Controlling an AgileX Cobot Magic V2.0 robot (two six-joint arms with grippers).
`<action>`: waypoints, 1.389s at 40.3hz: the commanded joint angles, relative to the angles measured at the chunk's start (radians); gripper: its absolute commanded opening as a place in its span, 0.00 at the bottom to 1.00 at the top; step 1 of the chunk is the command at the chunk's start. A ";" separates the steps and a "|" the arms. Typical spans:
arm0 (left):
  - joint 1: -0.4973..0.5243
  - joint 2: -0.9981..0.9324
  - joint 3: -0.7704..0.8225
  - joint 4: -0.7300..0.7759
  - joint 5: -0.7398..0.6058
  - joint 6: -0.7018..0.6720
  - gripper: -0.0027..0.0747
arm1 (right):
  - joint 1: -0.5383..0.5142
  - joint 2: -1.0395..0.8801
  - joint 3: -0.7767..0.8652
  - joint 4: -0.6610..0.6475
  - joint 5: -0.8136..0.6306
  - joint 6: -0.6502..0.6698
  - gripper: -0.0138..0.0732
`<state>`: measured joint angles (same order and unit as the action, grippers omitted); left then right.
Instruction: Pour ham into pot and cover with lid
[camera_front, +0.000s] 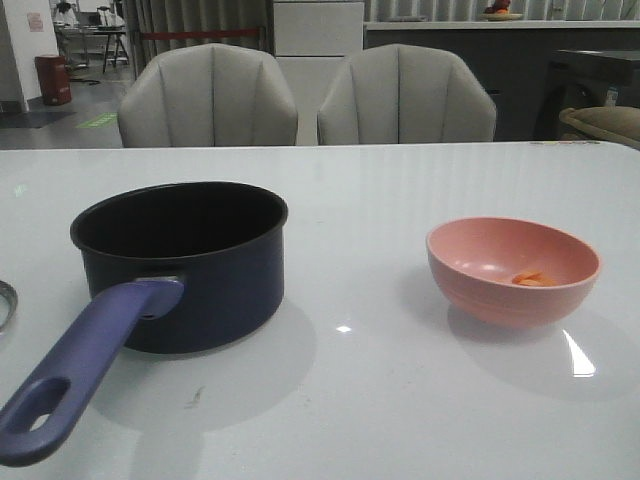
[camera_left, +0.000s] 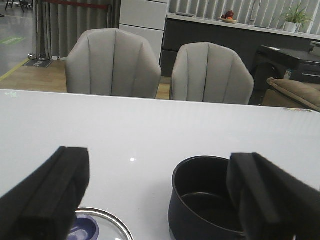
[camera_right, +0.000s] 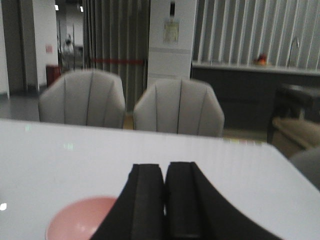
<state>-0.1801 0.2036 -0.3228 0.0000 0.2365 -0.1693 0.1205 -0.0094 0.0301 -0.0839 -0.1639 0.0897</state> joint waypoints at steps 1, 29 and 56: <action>-0.008 0.009 -0.026 0.000 -0.080 0.000 0.81 | -0.002 -0.017 -0.048 -0.004 -0.168 -0.005 0.33; -0.008 0.009 -0.026 0.033 -0.080 0.000 0.81 | -0.002 0.440 -0.400 0.035 0.265 -0.005 0.35; -0.008 0.009 -0.026 0.033 -0.080 0.000 0.81 | -0.002 1.245 -0.882 0.190 0.585 -0.006 0.66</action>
<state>-0.1801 0.2036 -0.3228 0.0316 0.2365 -0.1693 0.1205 1.1552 -0.7359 0.0995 0.3877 0.0897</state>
